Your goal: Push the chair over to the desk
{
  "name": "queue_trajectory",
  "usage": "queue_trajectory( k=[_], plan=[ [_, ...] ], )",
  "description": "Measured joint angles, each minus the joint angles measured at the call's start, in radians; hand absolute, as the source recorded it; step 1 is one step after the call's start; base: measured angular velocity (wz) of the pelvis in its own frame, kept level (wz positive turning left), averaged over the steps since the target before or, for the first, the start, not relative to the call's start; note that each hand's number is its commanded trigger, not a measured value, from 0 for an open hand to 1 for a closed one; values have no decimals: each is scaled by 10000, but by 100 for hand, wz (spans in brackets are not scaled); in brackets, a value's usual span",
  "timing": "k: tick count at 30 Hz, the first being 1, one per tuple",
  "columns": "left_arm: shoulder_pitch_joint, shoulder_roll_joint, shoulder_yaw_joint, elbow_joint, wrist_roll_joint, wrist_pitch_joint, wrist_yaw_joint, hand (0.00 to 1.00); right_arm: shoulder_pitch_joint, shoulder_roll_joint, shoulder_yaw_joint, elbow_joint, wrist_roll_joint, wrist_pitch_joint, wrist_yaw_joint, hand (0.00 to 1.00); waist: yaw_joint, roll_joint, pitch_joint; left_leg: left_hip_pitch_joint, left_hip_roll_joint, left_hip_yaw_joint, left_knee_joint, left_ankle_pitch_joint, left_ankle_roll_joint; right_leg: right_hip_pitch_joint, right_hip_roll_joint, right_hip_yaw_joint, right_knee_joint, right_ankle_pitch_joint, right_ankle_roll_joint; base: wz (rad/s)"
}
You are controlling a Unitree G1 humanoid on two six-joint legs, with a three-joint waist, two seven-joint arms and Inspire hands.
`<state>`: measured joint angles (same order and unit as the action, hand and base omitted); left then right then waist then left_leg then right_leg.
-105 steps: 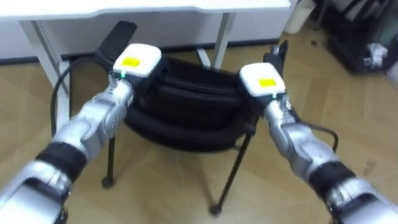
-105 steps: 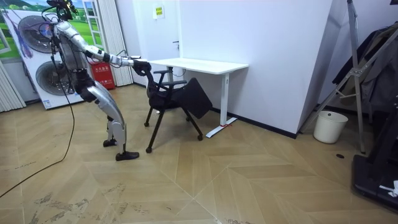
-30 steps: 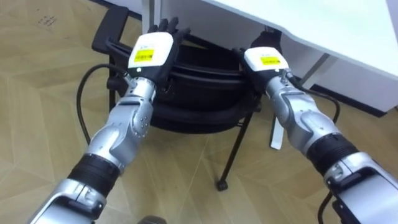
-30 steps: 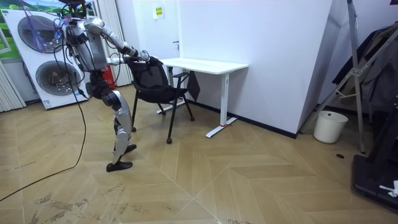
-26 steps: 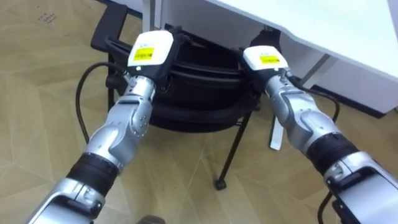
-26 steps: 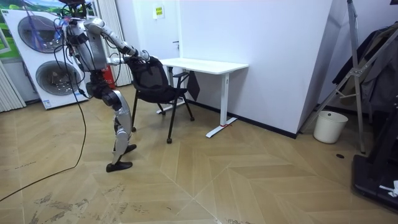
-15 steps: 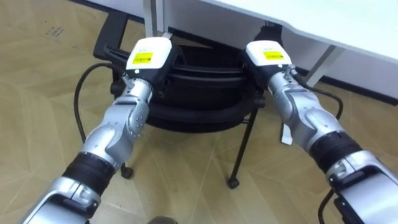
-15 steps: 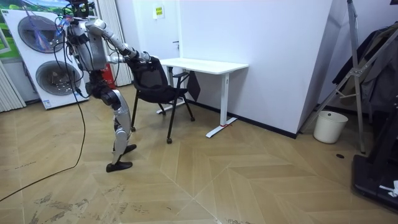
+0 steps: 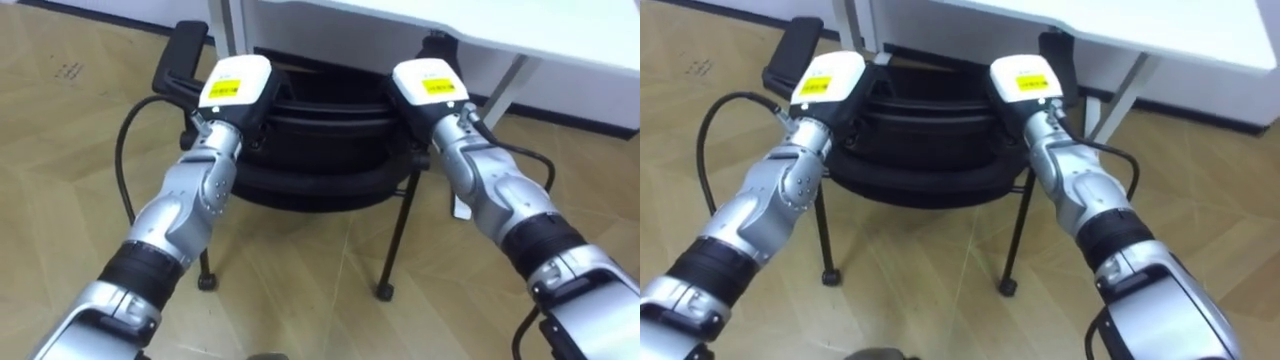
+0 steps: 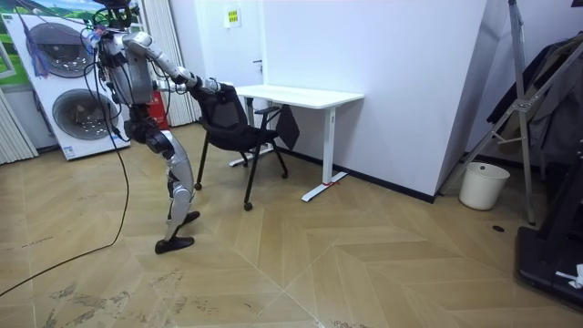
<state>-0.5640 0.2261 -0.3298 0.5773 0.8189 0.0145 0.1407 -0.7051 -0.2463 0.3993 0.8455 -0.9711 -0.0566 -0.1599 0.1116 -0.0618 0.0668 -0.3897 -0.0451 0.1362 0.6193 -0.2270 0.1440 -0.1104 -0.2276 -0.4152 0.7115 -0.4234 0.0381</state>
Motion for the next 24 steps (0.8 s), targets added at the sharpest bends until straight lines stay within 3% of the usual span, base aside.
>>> queue_trajectory(
  k=[6, 7, 15, 20, 22, 24],
  plan=[
    [5, 87, -16, 66, -218, 59, -282, 100, 85, 1, 6, 17, 14, -97, 107, 100, -135, 51, -33, 334, -38, 836, 2, -257, 392, -165, -694, -28, 908, 43, 204, -20],
    [3, 122, -32, 70, -258, 54, -347, 100, 117, 1, 8, 19, 38, -131, 97, 100, -118, 59, -42, 377, -33, 946, 14, -304, 442, -166, -806, -20, 1291, 135, 317, -27],
    [-80, 281, -83, 45, -407, 15, -459, 100, 186, 0, 58, 76, 220, -214, -250, 100, -40, 68, -52, 358, 51, 1435, 69, -385, 602, -266, -1063, -32, 1415, 154, 359, -21],
    [-78, 289, -122, 93, -401, 12, -459, 100, 194, 12, 79, 192, 255, -289, -268, 100, 29, 95, -62, 359, 191, 1606, 155, -398, 655, -356, -923, 157, 1079, 139, 381, -16],
    [-79, 292, -194, 110, -401, 25, -455, 100, 191, 13, 77, 371, 260, -389, -371, 100, 38, 153, -83, 342, 299, 1599, 146, -369, 648, -383, -530, 608, 653, 134, 356, -12],
    [-96, 275, -260, 240, -404, 6, -402, 100, 187, 15, 78, 535, 263, -474, -469, 100, 21, 194, -96, 351, 335, 1573, 68, -321, 573, -485, -320, 731, -53, 203, 315, 0]
  ],
)
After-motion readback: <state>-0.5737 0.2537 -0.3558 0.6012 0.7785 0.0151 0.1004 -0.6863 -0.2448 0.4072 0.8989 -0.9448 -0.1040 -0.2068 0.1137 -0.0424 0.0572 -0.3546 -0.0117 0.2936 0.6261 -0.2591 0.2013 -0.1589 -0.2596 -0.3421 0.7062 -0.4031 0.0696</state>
